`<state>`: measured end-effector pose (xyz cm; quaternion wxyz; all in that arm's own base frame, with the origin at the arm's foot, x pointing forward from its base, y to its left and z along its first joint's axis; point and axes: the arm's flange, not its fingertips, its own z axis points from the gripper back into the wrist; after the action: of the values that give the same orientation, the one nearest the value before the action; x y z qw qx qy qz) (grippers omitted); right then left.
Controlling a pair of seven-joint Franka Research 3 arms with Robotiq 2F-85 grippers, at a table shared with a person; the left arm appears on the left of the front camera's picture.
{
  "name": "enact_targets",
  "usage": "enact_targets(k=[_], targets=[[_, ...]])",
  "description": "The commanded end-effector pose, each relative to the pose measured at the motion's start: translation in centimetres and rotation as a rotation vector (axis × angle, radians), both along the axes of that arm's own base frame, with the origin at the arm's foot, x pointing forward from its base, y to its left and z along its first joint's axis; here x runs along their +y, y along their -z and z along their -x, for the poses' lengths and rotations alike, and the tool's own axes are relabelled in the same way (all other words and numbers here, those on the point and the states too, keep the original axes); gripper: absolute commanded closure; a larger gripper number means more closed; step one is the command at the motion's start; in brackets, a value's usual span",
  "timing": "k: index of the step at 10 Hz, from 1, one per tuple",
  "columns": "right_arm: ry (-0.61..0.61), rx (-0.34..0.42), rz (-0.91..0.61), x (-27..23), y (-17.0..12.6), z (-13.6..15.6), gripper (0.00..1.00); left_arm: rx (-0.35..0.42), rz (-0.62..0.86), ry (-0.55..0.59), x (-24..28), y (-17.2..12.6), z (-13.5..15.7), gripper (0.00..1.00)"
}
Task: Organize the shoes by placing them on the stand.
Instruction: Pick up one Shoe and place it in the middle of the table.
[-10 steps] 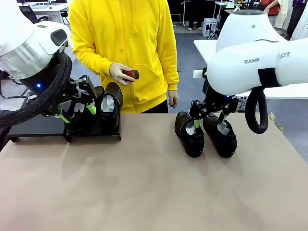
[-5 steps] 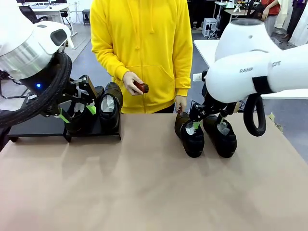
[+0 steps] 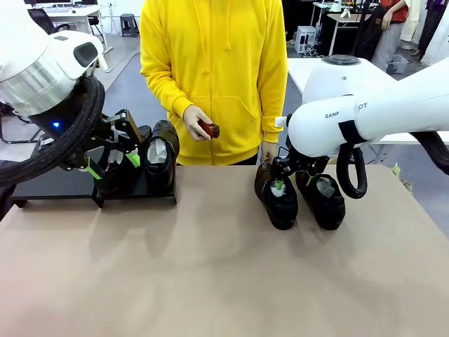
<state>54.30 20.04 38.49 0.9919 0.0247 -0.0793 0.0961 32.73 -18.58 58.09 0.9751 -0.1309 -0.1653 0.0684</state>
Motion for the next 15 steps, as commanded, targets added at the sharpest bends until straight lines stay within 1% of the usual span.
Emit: enact_targets(k=[1,4,10,11,13,14,15], targets=[[0.015,-0.017,0.035,0.6,-0.9,-0.2,0.39,-0.004,0.009,0.004,0.1,-0.1,0.0,0.27],[0.047,0.014,0.032,0.8,0.3,-1.8,0.39,-0.004,0.009,0.004,0.1,-0.1,0.0,0.27],[0.089,0.121,0.054,1.2,4.9,-4.4,0.39,-0.004,0.009,0.004,0.1,-0.1,0.0,0.27],[0.085,0.12,0.066,1.3,5.2,-4.4,0.5,-0.004,0.009,0.004,0.1,-0.1,0.0,0.27],[0.091,0.122,0.075,1.1,5.2,-4.2,0.89,-0.004,0.009,0.004,0.1,-0.1,0.0,0.27],[0.094,0.123,0.075,1.0,5.1,-4.2,1.0,-0.004,0.009,0.004,0.1,-0.1,0.0,0.27],[0.096,0.123,0.074,0.9,5.0,-4.2,1.0,-0.004,0.009,0.004,0.1,-0.1,0.0,0.27]])
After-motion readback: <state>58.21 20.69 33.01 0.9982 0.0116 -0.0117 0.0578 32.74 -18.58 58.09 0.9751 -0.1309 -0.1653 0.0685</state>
